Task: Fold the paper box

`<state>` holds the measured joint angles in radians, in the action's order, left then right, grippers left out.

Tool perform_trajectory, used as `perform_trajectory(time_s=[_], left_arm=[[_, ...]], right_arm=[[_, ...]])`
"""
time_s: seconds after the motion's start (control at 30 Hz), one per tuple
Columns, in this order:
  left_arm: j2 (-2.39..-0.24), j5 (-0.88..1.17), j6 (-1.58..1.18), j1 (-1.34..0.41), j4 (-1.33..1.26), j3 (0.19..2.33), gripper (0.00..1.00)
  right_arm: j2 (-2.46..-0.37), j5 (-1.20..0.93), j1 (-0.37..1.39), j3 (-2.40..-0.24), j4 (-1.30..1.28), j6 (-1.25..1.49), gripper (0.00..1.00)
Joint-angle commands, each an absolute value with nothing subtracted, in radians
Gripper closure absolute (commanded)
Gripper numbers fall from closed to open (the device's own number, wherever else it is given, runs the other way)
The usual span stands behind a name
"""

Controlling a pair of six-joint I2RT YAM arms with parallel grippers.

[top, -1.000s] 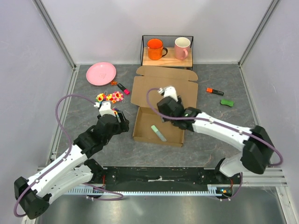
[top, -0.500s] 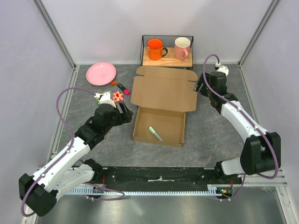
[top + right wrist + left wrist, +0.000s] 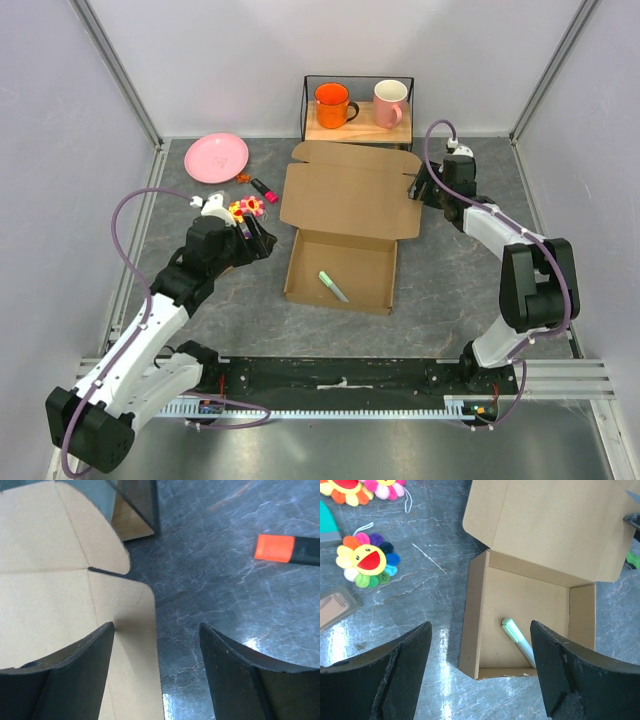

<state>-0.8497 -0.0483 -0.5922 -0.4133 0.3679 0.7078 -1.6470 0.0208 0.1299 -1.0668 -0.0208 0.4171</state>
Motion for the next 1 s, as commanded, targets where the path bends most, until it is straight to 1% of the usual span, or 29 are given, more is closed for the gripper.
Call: perform_trajectory(time_s=[0.0,0.2,0.23,0.27,0.3,0.37,0.4,0.43,0.5,0.57,0.6,0.67,0.7,0.83,0.9,0.97], left_arm=[[-0.85,0.032,-0.564,-0.368,0.367,0.75,0.14],[-0.879,0.153,-0.618,-0.285,0.302,0.73,0.14],[-0.877,0.167,-0.624,-0.267,0.292,0.72,0.14],[-0.877,0.178,-0.63,-0.259,0.273,0.716,0.14],[-0.876,0.193,-0.637,-0.253,0.267,0.713,0.14],[-0.876,0.195,-0.64,-0.244,0.258,0.712,0.14],[-0.879,0.195,-0.64,-0.239,0.255,0.712,0.14],[-0.879,0.193,-0.643,-0.235,0.252,0.712,0.14],[-0.877,0.192,-0.649,-0.23,0.236,0.71,0.14],[-0.877,0.19,-0.653,-0.224,0.218,0.704,0.14],[-0.88,0.189,-0.658,-0.222,0.204,0.703,0.14],[-0.884,0.187,-0.661,-0.221,0.183,0.701,0.14],[-0.885,0.183,-0.666,-0.219,0.173,0.701,0.14],[-0.903,0.187,-0.672,-0.216,0.104,0.686,0.13],[-0.92,0.19,-0.664,-0.216,0.08,0.686,0.12],[-0.937,0.186,-0.652,-0.215,0.072,0.687,0.12]], right_arm=[[-1.655,-0.107,0.13,-1.019,0.139,0.416,0.25],[-1.674,-0.179,0.129,-1.002,0.209,0.42,0.33],[-1.678,-0.201,0.129,-1.002,0.215,0.422,0.39],[-1.68,-0.21,0.129,-0.999,0.221,0.423,0.41],[-1.68,-0.215,0.129,-0.999,0.227,0.425,0.49],[-1.672,-0.216,0.129,-0.988,0.233,0.43,0.57],[-1.664,-0.215,0.13,-0.982,0.244,0.43,0.65],[-1.652,-0.212,0.13,-0.976,0.244,0.426,0.69],[-1.638,-0.207,0.129,-0.962,0.248,0.422,0.74],[-1.617,-0.213,0.132,-0.948,0.253,0.41,0.76],[-1.609,-0.216,0.132,-0.945,0.255,0.407,0.8],[-1.591,-0.227,0.136,-0.94,0.256,0.388,0.84],[-1.583,-0.23,0.143,-0.94,0.252,0.382,0.88],[-1.51,-0.221,0.17,-0.898,0.262,0.342,0.97],[-1.452,-0.212,0.193,-0.867,0.287,0.316,1.0],[-1.408,-0.21,0.212,-0.816,0.31,0.311,1.0]])
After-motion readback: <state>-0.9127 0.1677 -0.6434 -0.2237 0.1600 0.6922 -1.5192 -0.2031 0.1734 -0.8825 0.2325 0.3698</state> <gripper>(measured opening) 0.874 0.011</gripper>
